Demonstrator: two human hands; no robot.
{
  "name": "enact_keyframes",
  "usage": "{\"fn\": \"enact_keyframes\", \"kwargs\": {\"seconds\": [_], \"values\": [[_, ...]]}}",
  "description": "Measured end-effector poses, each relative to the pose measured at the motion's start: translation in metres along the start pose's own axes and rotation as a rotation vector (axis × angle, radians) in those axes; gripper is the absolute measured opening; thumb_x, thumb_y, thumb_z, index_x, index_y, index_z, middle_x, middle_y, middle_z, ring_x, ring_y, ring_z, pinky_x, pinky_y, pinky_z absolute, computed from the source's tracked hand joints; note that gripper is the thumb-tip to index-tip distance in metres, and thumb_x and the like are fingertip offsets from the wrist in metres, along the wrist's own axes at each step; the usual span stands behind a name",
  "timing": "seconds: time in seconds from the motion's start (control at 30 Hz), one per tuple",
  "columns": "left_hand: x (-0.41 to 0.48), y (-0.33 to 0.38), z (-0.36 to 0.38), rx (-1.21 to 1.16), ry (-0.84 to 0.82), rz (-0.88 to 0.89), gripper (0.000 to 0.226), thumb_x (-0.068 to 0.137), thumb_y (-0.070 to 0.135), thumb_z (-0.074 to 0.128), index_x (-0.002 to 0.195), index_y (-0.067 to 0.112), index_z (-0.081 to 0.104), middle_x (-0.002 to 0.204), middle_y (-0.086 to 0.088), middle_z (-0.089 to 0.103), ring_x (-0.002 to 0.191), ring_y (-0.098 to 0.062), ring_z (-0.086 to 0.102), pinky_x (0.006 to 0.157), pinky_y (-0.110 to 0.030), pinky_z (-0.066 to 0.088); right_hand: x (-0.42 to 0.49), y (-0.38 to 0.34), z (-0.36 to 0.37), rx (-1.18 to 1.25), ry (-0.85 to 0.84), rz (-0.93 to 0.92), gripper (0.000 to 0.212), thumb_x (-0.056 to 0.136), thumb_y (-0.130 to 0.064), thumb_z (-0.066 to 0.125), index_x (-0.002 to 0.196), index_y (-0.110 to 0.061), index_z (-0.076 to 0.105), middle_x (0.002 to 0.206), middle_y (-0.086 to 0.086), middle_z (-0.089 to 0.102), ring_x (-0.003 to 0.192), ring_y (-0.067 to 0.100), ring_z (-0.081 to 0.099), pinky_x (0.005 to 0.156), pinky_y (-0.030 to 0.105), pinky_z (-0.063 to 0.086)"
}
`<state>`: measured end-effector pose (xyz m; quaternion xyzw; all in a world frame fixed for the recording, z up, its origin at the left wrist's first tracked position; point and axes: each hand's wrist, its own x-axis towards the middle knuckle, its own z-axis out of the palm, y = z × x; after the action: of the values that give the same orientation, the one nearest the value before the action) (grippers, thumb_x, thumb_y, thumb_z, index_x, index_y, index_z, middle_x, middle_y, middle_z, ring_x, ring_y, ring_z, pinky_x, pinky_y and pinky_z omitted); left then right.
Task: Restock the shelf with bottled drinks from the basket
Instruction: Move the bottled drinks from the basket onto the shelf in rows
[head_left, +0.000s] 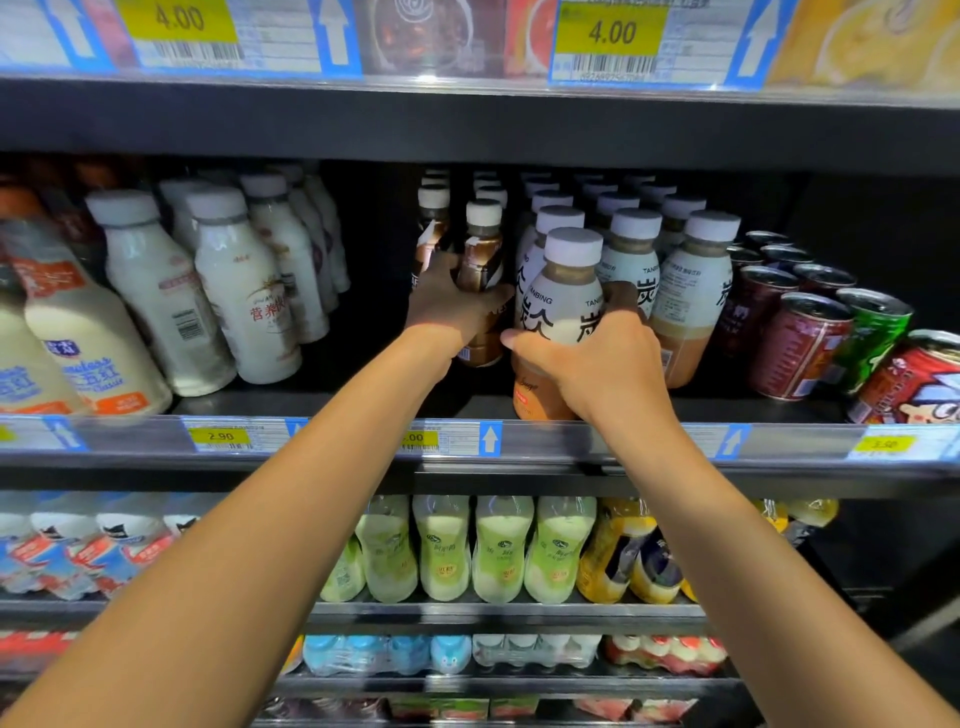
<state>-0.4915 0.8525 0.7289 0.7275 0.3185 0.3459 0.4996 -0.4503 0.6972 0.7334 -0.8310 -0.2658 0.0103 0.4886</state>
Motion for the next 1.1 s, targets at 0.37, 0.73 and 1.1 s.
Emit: {"fn": "enact_keyframes", "kwargs": {"seconds": [0.37,0.73,1.1], "values": [[-0.006,0.000,0.002,0.025,-0.019,0.033,0.025,0.090,0.039,0.066,0.112,0.031,0.058,0.111,0.004,0.068,0.105,-0.020,0.065,0.097,-0.041,0.052,-0.003,-0.001,0.002,0.028,0.019,-0.024,0.062,0.067,-0.056,0.083,0.105,-0.011,0.066,0.100,0.001,0.066,0.092,0.020,0.058,0.071,0.029,0.046],[-0.010,0.006,0.005,0.141,-0.026,0.042,0.040,0.094,0.046,0.058,0.128,0.026,0.057,0.124,0.000,0.065,0.109,-0.021,0.059,0.090,-0.026,0.044,-0.007,-0.006,-0.004,0.048,-0.016,-0.050,0.045,0.071,-0.050,0.083,0.092,-0.019,0.058,0.088,-0.005,0.060,0.089,0.017,0.055,0.073,0.027,0.044],[-0.046,0.029,-0.020,0.331,0.017,0.049,0.043,0.096,0.046,0.052,0.130,0.019,0.052,0.109,-0.001,0.060,0.081,-0.017,0.057,0.072,-0.025,0.038,-0.023,-0.009,-0.033,-0.118,0.012,-0.084,0.062,0.075,-0.065,0.072,0.095,-0.011,0.048,0.101,0.006,0.057,0.095,0.025,0.053,0.072,0.035,0.041]]}}
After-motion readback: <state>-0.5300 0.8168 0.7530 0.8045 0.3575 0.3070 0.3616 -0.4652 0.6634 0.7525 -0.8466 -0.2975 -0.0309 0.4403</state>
